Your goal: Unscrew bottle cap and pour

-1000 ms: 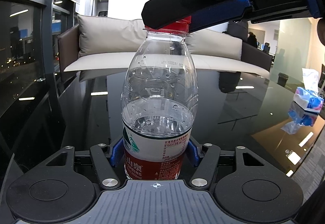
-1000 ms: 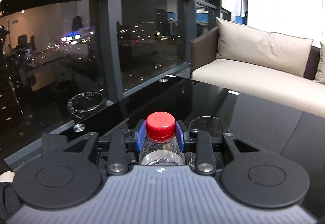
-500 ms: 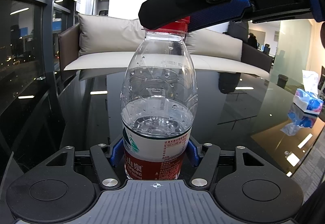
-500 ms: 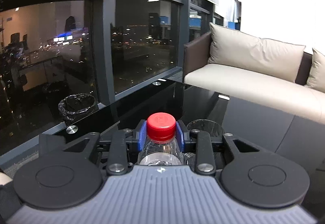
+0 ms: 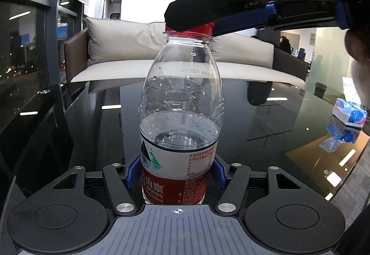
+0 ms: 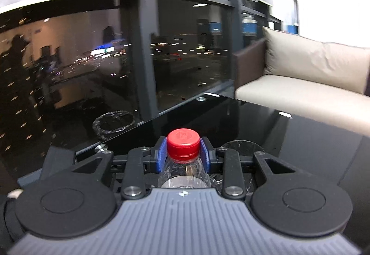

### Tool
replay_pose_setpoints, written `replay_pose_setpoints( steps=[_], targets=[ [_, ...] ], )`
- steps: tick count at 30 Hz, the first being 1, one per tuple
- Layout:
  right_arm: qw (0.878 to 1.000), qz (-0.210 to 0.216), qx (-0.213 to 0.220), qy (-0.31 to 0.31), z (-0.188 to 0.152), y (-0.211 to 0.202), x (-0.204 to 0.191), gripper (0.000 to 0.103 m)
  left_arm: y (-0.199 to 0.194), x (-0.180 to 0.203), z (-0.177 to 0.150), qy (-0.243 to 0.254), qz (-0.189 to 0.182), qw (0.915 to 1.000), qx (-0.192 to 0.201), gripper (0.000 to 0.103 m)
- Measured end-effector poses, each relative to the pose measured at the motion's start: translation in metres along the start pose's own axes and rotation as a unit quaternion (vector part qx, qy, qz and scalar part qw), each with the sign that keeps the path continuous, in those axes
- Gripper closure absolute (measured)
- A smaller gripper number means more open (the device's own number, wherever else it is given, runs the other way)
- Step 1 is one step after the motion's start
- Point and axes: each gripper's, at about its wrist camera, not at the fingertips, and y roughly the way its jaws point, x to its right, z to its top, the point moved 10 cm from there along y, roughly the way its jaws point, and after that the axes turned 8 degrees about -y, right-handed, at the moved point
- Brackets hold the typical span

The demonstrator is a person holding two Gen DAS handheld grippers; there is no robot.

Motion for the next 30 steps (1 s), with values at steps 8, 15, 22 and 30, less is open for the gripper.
replay_pose_setpoints(
  steps=[8, 15, 22, 30],
  targets=[
    [1.0, -0.025, -0.007, -0.015, 0.004, 0.0, -0.013, 0.07, -0.001, 0.0, 0.0, -0.003, 0.007, 1.0, 0.002, 0.046],
    [0.999, -0.042, -0.012, -0.002, 0.004, 0.001, -0.015, 0.07, 0.0, 0.0, 0.0, -0.004, 0.014, 0.9999, 0.005, 0.046],
    [0.998, -0.056, -0.013, 0.009, 0.002, 0.001, -0.014, 0.07, -0.003, 0.002, 0.0, 0.005, 0.021, 0.9997, 0.01, 0.045],
    [0.998, -0.055, -0.014, 0.013, 0.001, 0.003, -0.011, 0.07, -0.002, 0.002, 0.005, 0.005, 0.023, 0.9995, 0.019, 0.043]
  ],
)
